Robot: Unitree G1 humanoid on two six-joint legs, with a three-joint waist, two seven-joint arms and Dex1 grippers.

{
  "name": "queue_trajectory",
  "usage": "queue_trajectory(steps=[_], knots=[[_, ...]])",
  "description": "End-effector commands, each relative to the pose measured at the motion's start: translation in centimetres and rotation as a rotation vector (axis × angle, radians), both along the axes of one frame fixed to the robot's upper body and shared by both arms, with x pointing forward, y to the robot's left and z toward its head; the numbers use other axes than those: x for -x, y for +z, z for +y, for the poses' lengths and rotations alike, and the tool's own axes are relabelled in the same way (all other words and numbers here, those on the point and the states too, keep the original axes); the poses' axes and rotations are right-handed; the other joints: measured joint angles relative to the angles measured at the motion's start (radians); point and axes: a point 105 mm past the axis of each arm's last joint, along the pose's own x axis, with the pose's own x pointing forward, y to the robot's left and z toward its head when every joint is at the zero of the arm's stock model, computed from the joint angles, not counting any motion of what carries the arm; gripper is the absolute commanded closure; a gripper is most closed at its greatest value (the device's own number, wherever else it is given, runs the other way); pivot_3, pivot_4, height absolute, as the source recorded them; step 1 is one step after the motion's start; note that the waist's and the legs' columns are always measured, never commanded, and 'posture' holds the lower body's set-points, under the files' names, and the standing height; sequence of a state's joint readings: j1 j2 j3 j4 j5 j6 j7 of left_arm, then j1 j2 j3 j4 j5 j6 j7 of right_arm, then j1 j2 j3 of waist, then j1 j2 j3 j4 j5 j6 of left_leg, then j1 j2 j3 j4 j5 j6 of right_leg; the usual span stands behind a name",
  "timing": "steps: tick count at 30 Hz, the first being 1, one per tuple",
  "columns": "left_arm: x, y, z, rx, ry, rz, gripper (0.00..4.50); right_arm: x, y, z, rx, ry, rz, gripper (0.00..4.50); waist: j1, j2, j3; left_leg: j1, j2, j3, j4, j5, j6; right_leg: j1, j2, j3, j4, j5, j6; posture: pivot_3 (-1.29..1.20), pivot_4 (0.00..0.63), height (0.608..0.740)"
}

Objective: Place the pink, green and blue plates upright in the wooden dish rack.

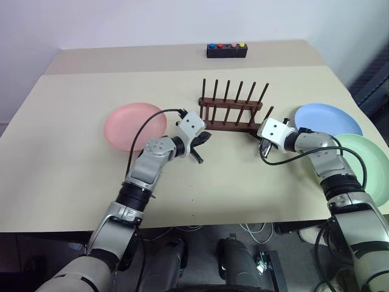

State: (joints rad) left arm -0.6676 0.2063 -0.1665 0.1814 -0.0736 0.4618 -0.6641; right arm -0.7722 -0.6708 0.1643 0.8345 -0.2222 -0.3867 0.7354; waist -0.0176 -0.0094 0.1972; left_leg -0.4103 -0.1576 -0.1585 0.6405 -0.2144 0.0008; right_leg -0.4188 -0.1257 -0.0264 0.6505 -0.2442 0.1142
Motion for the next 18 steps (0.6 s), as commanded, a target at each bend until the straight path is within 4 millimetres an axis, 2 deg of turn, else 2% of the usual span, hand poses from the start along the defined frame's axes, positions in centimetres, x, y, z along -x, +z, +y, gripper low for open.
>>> queue_trajectory(steps=[1, 4, 8, 12, 13, 15, 18], knots=[[0.8, 2.5, 1.5, 0.071, -0.003, -0.007, 4.50, -0.4, 1.4, -0.1, -0.001, 0.006, -0.053, 4.48, -0.002, 0.000, 0.000, 0.000, 0.000, 0.000, 0.000, 0.000, 0.000, 0.000, 0.000, 0.000, 0.000, 0.000, 0.000, 0.00, 0.150, 0.740], [1.8, 4.3, 2.9, 0.124, -0.035, 0.013, 4.50, -0.2, 1.2, 0.4, -0.018, 0.035, -0.042, 4.48, -0.002, 0.000, 0.000, 0.000, 0.000, 0.000, 0.000, 0.000, 0.000, 0.000, 0.000, 0.001, 0.000, 0.000, 0.000, 0.00, 0.150, 0.740], [3.8, 7.9, 5.7, 0.266, -0.098, 0.075, 4.50, 0.7, 2.3, 1.6, -0.137, 0.120, 0.002, 4.48, -0.003, 0.000, 0.000, 0.000, 0.000, 0.000, 0.000, 0.000, 0.000, 0.000, 0.001, 0.001, 0.000, 0.000, 0.000, 0.00, 0.150, 0.740], [4.2, 10.8, 9.9, 0.330, -0.038, 0.055, 4.50, 2.7, 6.3, 3.2, -0.459, 0.270, 0.105, 4.48, -0.003, 0.000, 0.000, 0.000, 0.001, 0.000, 0.000, 0.000, 0.000, 0.000, 0.002, 0.001, 0.000, 0.000, 0.000, 0.00, 0.150, 0.740], [4.2, 11.2, 10.9, 0.331, -0.012, 0.044, 4.50, 3.5, 7.5, 3.3, -0.551, 0.316, 0.155, 4.24, -0.002, 0.000, 0.000, 0.000, 0.001, -0.001, 0.000, 0.000, 0.000, 0.000, 0.002, 0.001, 0.000, 0.000, 0.000, 0.00, 0.150, 0.740], [4.4, 11.3, 12.8, 0.350, 0.017, 0.086, 3.98, 5.1, 9.5, 3.6, -0.673, 0.398, 0.231, 3.69, 0.001, 0.000, 0.000, 0.000, 0.001, -0.001, 0.000, 0.000, 0.000, 0.000, 0.002, 0.001, -0.001, 0.000, 0.000, 0.00, 0.150, 0.740], [4.5, 11.0, 14.9, 0.317, 0.072, 0.089, 2.67, 7.2, 11.0, 4.0, -0.756, 0.479, 0.346, 2.23, 0.007, 0.000, 0.000, 0.000, 0.001, -0.001, 0.000, -0.003, 0.005, 0.000, 0.002, 0.001, -0.002, 0.000, 0.000, 0.00, 0.150, 0.740]])
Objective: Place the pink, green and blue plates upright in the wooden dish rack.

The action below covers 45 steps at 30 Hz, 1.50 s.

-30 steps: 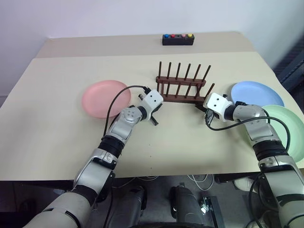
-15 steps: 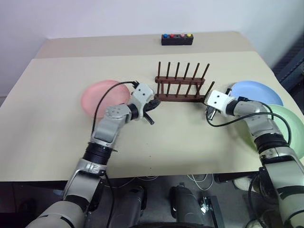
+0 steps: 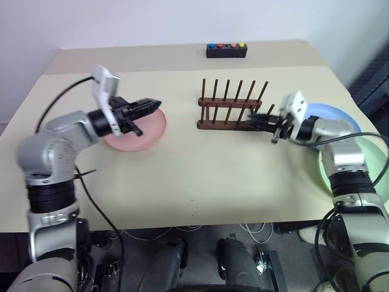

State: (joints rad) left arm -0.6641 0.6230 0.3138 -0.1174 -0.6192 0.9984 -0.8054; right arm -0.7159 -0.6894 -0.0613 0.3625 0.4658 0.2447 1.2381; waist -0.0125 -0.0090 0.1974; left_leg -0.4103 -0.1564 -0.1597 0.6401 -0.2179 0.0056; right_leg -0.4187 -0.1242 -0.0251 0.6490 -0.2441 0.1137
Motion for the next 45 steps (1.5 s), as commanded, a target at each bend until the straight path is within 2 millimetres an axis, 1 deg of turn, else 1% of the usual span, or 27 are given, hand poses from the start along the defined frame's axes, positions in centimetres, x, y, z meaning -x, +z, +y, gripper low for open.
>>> queue_trajectory(steps=[1, 2, 4, 5, 6, 7, 9, 10, 11, 13, 14, 15, 17, 18, 20, 23, 25, 26, 31, 36, 40, 42, 45], knots=[[0.6, 0.4, 2.9, -0.013, 0.052, -0.012, 2.18, 2.5, 2.9, 0.1, -0.103, 0.115, 0.056, 1.75, 0.002, 0.000, 0.000, 0.000, 0.000, 0.000, 0.000, 0.000, 0.001, 0.000, 0.000, 0.000, 0.000, 0.000, 0.000, 0.00, 0.150, 0.740], [0.7, 0.3, 3.9, -0.026, 0.076, -0.013, 1.72, 2.7, 3.3, 0.1, -0.115, 0.123, 0.065, 1.28, 0.001, 0.000, 0.000, 0.000, 0.000, 0.000, 0.000, -0.001, 0.001, 0.000, 0.000, 0.000, -0.001, 0.000, 0.000, 0.00, 0.150, 0.740], [0.4, -0.2, 7.2, -0.078, 0.193, -0.011, 0.65, 2.7, 3.5, 0.1, -0.104, 0.111, 0.058, 0.27, -0.001, 0.000, 0.000, 0.000, 0.000, 0.000, -0.001, -0.001, 0.002, 0.000, 0.000, 0.000, -0.001, 0.000, 0.000, 0.00, 0.150, 0.740], [0.4, -0.3, 8.9, -0.087, 0.249, -0.009, 0.23, 2.7, 3.6, 0.3, -0.098, 0.115, 0.054, 0.00, -0.003, 0.000, 0.000, 0.000, 0.000, 0.001, -0.002, -0.001, 0.002, -0.001, 0.000, 0.001, -0.001, 0.000, -0.001, 0.00, 0.150, 0.740], [0.4, -0.3, 10.4, -0.101, 0.303, -0.014, 0.11, 2.8, 3.6, 0.5, -0.093, 0.121, 0.051, 0.00, -0.005, 0.000, 0.000, 0.000, 0.001, 0.002, -0.003, -0.001, 0.002, -0.002, 0.000, 0.001, 0.000, 0.001, -0.001, 0.00, 0.150, 0.740], [0.3, -0.1, 11.7, -0.103, 0.352, -0.026, 0.11, 3.0, 3.7, 0.6, -0.101, 0.137, 0.056, 0.00, -0.004, 0.000, 0.000, 0.000, 0.003, 0.004, -0.004, -0.001, 0.001, -0.004, 0.000, 0.003, 0.000, 0.001, -0.002, 0.00, 0.150, 0.740], [-0.3, 0.3, 15.5, -0.101, 0.555, -0.046, 0.11, 3.6, 4.3, 1.0, -0.152, 0.179, 0.075, 0.00, -0.001, 0.000, 0.000, 0.000, 0.004, 0.006, -0.007, 0.000, 0.000, -0.006, 0.000, 0.004, -0.001, 0.001, -0.003, 0.00, 0.150, 0.740], [-0.4, 0.3, 17.6, -0.072, 0.670, -0.028, 0.11, 3.9, 4.5, 1.2, -0.151, 0.196, 0.065, 0.00, 0.000, 0.000, 0.000, 0.000, 0.004, 0.006, -0.008, 0.000, 0.000, -0.007, 0.000, 0.005, -0.001, 0.002, -0.003, 0.00, 0.150, 0.740], [-0.3, 0.2, 19.0, -0.026, 0.736, -0.001, 0.11, 4.1, 4.6, 1.4, -0.136, 0.203, 0.037, 0.00, 0.001, 0.000, 0.000, 0.000, 0.005, 0.006, -0.008, 0.000, 0.000, -0.007, 0.001, 0.005, -0.001, 0.002, -0.003, 0.00, 0.150, 0.740], [0.1, -1.3, 21.1, 0.012, 0.824, 0.100, 0.11, 4.4, 4.3, 2.0, -0.092, 0.223, -0.001, 0.00, 0.000, 0.000, 0.000, 0.000, 0.005, 0.007, -0.008, 0.000, 0.000, -0.007, 0.001, 0.005, -0.001, 0.002, -0.003, 0.00, 0.150, 0.740], [0.3, -1.9, 21.5, 0.010, 0.842, 0.128, 0.11, 4.6, 4.2, 2.1, -0.082, 0.231, -0.006, 0.00, 0.000, 0.000, 0.000, 0.000, 0.005, 0.008, -0.008, 0.000, 0.000, -0.007, 0.001, 0.006, -0.001, 0.002, -0.003, 0.00, 0.150, 0.740], [0.5, -3.1, 21.8, 0.003, 0.842, 0.179, 0.11, 4.6, 4.4, 2.4, -0.091, 0.242, -0.021, 0.00, -0.001, 0.000, 0.000, 0.000, 0.005, 0.009, -0.008, 0.000, 0.000, -0.008, 0.002, 0.007, -0.001, 0.002, -0.003, 0.00, 0.150, 0.740], [0.9, -5.2, 21.2, -0.088, 0.821, 0.247, 0.11, 4.4, 4.9, 2.8, -0.106, 0.243, -0.076, 0.00, -0.001, -0.001, 0.000, 0.000, 0.005, 0.013, -0.008, -0.001, 0.001, -0.009, 0.003, 0.011, -0.001, 0.002, -0.002, 0.00, 0.150, 0.740], [0.9, -5.9, 20.3, -0.062, 0.787, 0.286, 0.11, 4.3, 4.8, 3.0, -0.098, 0.243, -0.090, 0.00, -0.002, -0.001, 0.000, 0.001, 0.005, 0.015, -0.008, -0.001, 0.001, -0.008, 0.003, 0.012, 0.000, 0.002, -0.002, 0.00, 0.150, 0.740], [0.6, -6.5, 18.9, -0.025, 0.742, 0.326, 0.11, 4.2, 4.5, 3.3, -0.087, 0.245, -0.095, 0.00, 0.003, -0.001, 0.000, 0.001, 0.006, 0.016, -0.008, -0.001, 0.001, -0.009, 0.004, 0.014, -0.001, 0.004, -0.002, 0.00, 0.150, 0.740], [0.1, -7.1, 17.8, -0.021, 0.721, 0.337, 0.11, 4.1, 4.4, 3.5, -0.085, 0.249, -0.097, 0.00, 0.003, -0.003, -0.002, 0.001, 0.007, 0.016, -0.007, -0.001, 0.001, -0.009, 0.005, 0.014, -0.001, 0.005, -0.002, 0.00, 0.150, 0.740], [-0.6, -7.2, 16.4, -0.014, 0.684, 0.332, 0.11, 3.9, 4.1, 3.6, -0.070, 0.240, -0.107, 0.00, 0.001, -0.003, -0.002, 0.001, 0.008, 0.017, -0.008, -0.001, 0.001, -0.009, 0.005, 0.015, -0.001, 0.005, -0.002, 0.00, 0.150, 0.740], [-0.8, -7.2, 16.0, -0.018, 0.674, 0.330, 0.11, 3.9, 4.1, 3.6, -0.065, 0.238, -0.110, 0.00, 0.000, -0.003, -0.002, 0.001, 0.008, 0.017, -0.008, -0.001, 0.001, -0.010, 0.005, 0.015, -0.001, 0.005, -0.003, 0.00, 0.150, 0.740], [-1.7, -6.9, 15.0, 0.147, 0.662, 0.410, 0.11, 3.8, 3.8, 3.5, -0.065, 0.224, -0.107, 0.00, -0.005, -0.003, -0.002, 0.001, 0.009, 0.018, -0.008, -0.001, 0.001, -0.010, 0.005, 0.016, -0.001, 0.005, -0.003, 0.00, 0.150, 0.740], [-3.2, -9.0, 13.0, 0.141, 0.676, 0.467, 0.11, 3.6, 3.4, 3.5, -0.064, 0.208, -0.109, 0.00, -0.003, -0.003, -0.002, 0.001, 0.009, 0.019, -0.008, 0.000, 0.000, -0.011, 0.006, 0.016, 0.000, 0.006, -0.003, 0.00, 0.150, 0.740], [-3.8, -10.3, 11.6, 0.157, 0.660, 0.516, 0.11, 3.5, 3.5, 3.4, -0.061, 0.197, -0.109, 0.00, 0.000, -0.004, -0.002, 0.001, 0.009, 0.020, -0.007, 0.000, -0.001, -0.010, 0.006, 0.017, -0.001, 0.006, -0.003, 0.00, 0.150, 0.740], [-4.0, -10.8, 11.3, 0.206, 0.659, 0.543, 0.64, 3.4, 3.5, 3.1, -0.059, 0.181, -0.113, 0.00, 0.001, -0.004, -0.002, 0.001, 0.009, 0.020, -0.007, 0.001, -0.001, -0.010, 0.006, 0.017, -0.001, 0.006, -0.002, 0.00, 0.150, 0.740], [-4.6, -11.5, 11.2, 0.279, 0.690, 0.579, 1.79, 3.3, 3.4, 2.8, -0.051, 0.163, -0.115, 0.00, 0.001, -0.004, -0.002, 0.001, 0.009, 0.020, -0.007, 0.001, -0.001, -0.010, 0.006, 0.017, -0.001, 0.006, -0.002, 0.00, 0.150, 0.740]])
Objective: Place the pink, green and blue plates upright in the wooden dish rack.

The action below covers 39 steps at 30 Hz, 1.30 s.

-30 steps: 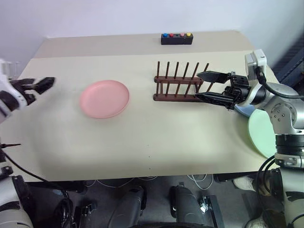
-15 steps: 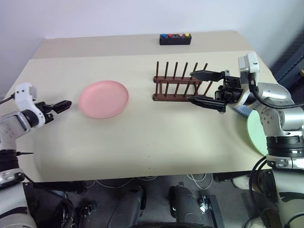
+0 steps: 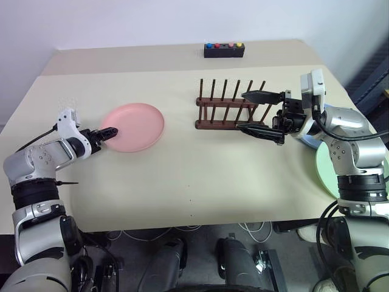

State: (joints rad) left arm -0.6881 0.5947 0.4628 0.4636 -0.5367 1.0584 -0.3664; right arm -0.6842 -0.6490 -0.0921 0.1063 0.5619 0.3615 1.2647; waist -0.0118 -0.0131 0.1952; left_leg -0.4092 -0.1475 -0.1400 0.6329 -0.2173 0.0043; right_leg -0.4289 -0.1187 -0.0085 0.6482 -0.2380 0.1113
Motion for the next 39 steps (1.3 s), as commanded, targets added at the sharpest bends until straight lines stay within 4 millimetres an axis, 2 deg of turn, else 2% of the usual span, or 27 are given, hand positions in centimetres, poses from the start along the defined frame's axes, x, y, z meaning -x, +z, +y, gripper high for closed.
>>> queue_trajectory(steps=[1, 5, 13, 19, 24, 30, 33, 36, 39], knots=[[-0.6, 0.2, 0.5, 0.068, 0.070, -0.016, 2.39, 0.1, 0.7, -0.7, 0.000, -0.031, -0.044, 0.00, 0.000, 0.000, 0.000, 0.000, 0.000, 0.000, 0.000, 0.000, 0.000, 0.000, 0.000, 0.000, 0.000, 0.000, 0.000, 0.00, 0.150, 0.740], [-1.1, 1.0, 0.2, 0.100, 0.077, -0.042, 4.43, 0.0, 0.6, -0.8, 0.004, -0.047, -0.052, 0.00, 0.000, -0.001, 0.000, 0.000, 0.000, 0.000, 0.000, 0.000, 0.000, 0.000, 0.000, 0.000, 0.000, 0.000, 0.000, 0.00, 0.150, 0.740], [-1.0, 1.5, 0.5, 0.116, 0.097, -0.085, 4.48, 0.0, 0.3, -0.6, 0.018, -0.048, -0.067, 0.00, -0.002, -0.001, 0.000, 0.000, 0.000, 0.000, 0.000, 0.001, -0.002, 0.000, 0.000, 0.000, 0.000, 0.000, 0.000, 0.00, 0.150, 0.740], [-0.8, 3.7, 0.8, 0.095, 0.116, -0.198, 4.48, 0.1, 0.5, -0.2, 0.028, -0.033, -0.082, 0.00, -0.001, -0.001, 0.000, 0.000, 0.000, 0.000, 0.000, 0.001, -0.002, 0.000, 0.000, 0.000, 0.000, 0.000, 0.000, 0.00, 0.150, 0.740], [-0.4, 4.9, -0.2, 0.063, 0.077, -0.258, 4.48, -0.1, 0.4, 0.0, 0.032, -0.033, -0.081, 0.00, -0.002, -0.001, 0.000, 0.000, 0.000, 0.001, 0.000, 0.002, -0.003, 0.000, 0.000, 0.000, 0.000, 0.000, 0.000, 0.00, 0.150, 0.740], [-0.2, 4.0, -0.5, 0.042, 0.077, -0.208, 4.48, -0.3, 0.3, 0.1, 0.032, -0.032, -0.080, 0.00, -0.001, -0.001, 0.000, 0.000, 0.000, 0.001, 0.000, 0.002, -0.003, 0.000, 0.000, 0.001, 0.000, 0.000, 0.000, 0.00, 0.150, 0.740], [0.4, 2.9, 0.0, 0.057, 0.097, -0.127, 4.48, -0.2, 0.3, 0.0, 0.034, -0.035, -0.079, 0.00, -0.002, -0.001, 0.000, 0.000, 0.000, 0.001, 0.000, 0.001, -0.002, 0.000, 0.000, 0.001, 0.000, 0.000, 0.000, 0.00, 0.150, 0.740], [1.5, 2.4, 0.4, 0.054, 0.083, -0.067, 3.45, -0.2, 0.2, -0.2, 0.034, -0.040, -0.076, 0.00, -0.005, -0.001, 0.000, 0.000, 0.000, 0.001, 0.000, 0.001, -0.003, 0.000, 0.000, 0.001, 0.000, 0.000, 0.000, 0.00, 0.150, 0.740], [2.9, 2.1, 1.3, 0.063, 0.078, -0.017, 1.99, -0.1, -0.1, -0.3, 0.035, -0.047, -0.073, 0.00, -0.006, -0.001, 0.000, 0.000, 0.001, 0.001, 0.000, 0.001, -0.002, 0.000, 0.000, 0.001, 0.000, 0.000, 0.000, 0.00, 0.150, 0.740]])
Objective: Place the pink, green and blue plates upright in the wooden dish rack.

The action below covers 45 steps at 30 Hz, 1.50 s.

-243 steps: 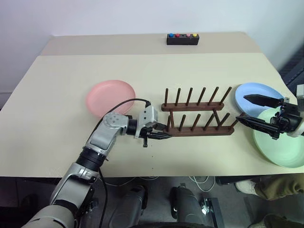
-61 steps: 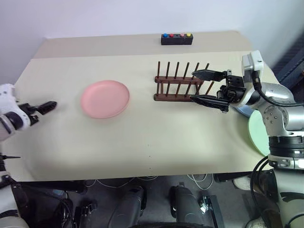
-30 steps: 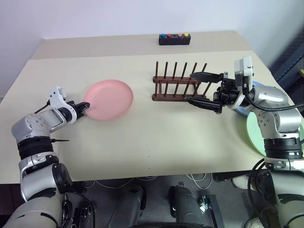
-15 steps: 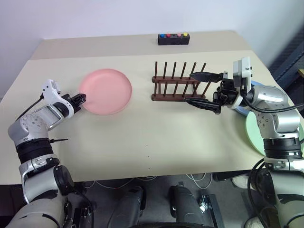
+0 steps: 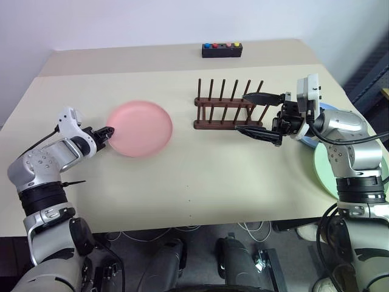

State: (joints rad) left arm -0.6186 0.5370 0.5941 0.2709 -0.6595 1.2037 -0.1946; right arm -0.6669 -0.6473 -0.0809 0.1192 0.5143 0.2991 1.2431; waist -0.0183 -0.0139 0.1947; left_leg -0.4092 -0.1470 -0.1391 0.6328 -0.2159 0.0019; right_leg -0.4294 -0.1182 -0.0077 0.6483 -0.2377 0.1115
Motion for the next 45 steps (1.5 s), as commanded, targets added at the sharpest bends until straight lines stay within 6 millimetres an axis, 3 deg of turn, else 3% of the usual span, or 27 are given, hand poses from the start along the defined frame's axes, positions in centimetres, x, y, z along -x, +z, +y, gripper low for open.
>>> queue_trajectory(steps=[1, 4, 9, 12, 19, 24, 35, 45], knots=[[1.5, 1.5, 1.8, -0.011, 0.020, -0.009, 1.48, 0.3, 0.6, -0.1, 0.001, -0.001, -0.040, 0.00, 0.001, 0.000, 0.000, 0.000, 0.000, 0.000, 0.000, 0.000, 0.000, 0.000, 0.000, 0.000, 0.000, 0.000, 0.000, 0.00, 0.150, 0.740], [1.9, 1.5, 2.5, 0.012, 0.038, 0.018, 0.04, 0.2, 0.4, 0.0, -0.004, -0.003, -0.037, 0.00, 0.005, 0.000, 0.000, 0.000, 0.000, 0.000, 0.000, 0.000, 0.000, 0.000, 0.000, 0.000, 0.000, 0.000, 0.000, 0.00, 0.150, 0.740], [1.7, 2.4, 0.7, 0.161, -0.044, 0.128, 0.04, 0.2, 0.4, 0.2, -0.010, 0.001, -0.035, 0.00, 0.013, -0.002, 0.000, 0.000, 0.000, 0.000, 0.001, -0.001, 0.002, 0.000, 0.000, 0.000, 0.000, 0.000, 0.000, 0.00, 0.150, 0.740], [1.8, 3.0, 0.5, 0.141, -0.074, 0.164, 0.04, 0.1, 0.3, 0.2, -0.009, 0.001, -0.034, 0.00, 0.006, -0.002, -0.001, 0.000, -0.001, 0.000, 0.001, -0.001, 0.002, 0.001, 0.001, 0.000, 0.000, 0.000, 0.001, 0.00, 0.150, 0.740], [1.1, 5.0, 1.3, 0.042, -0.118, 0.235, 0.04, 0.1, 0.0, 0.2, -0.008, -0.005, -0.031, 0.00, 0.000, -0.002, -0.001, 0.001, 0.000, 0.002, -0.001, 0.001, -0.001, -0.001, 0.001, 0.002, 0.001, 0.000, 0.000, 0.00, 0.150, 0.740], [0.7, 5.2, 2.6, -0.017, -0.115, 0.263, 0.04, 0.1, 0.0, 0.0, -0.008, -0.015, -0.029, 0.00, 0.001, -0.002, -0.001, 0.001, 0.000, 0.002, -0.001, 0.001, -0.001, -0.001, 0.001, 0.002, 0.001, 0.000, 0.000, 0.00, 0.150, 0.740], [-2.0, 4.0, 1.6, -0.031, -0.146, 0.288, 0.04, 0.2, -0.2, 0.1, -0.008, -0.016, -0.024, 0.00, 0.003, -0.002, -0.001, 0.000, 0.000, 0.002, -0.001, 0.001, -0.001, -0.001, 0.002, 0.001, 0.001, 0.000, 0.001, 0.00, 0.150, 0.740], [-2.6, 2.8, 1.7, -0.107, -0.146, 0.298, 0.04, 0.3, -0.3, -0.3, 0.001, -0.034, -0.020, 0.00, -0.001, -0.003, -0.001, 0.000, 0.000, 0.003, -0.001, 0.000, -0.001, -0.002, 0.002, 0.001, 0.001, 0.000, 0.001, 0.00, 0.150, 0.740]])
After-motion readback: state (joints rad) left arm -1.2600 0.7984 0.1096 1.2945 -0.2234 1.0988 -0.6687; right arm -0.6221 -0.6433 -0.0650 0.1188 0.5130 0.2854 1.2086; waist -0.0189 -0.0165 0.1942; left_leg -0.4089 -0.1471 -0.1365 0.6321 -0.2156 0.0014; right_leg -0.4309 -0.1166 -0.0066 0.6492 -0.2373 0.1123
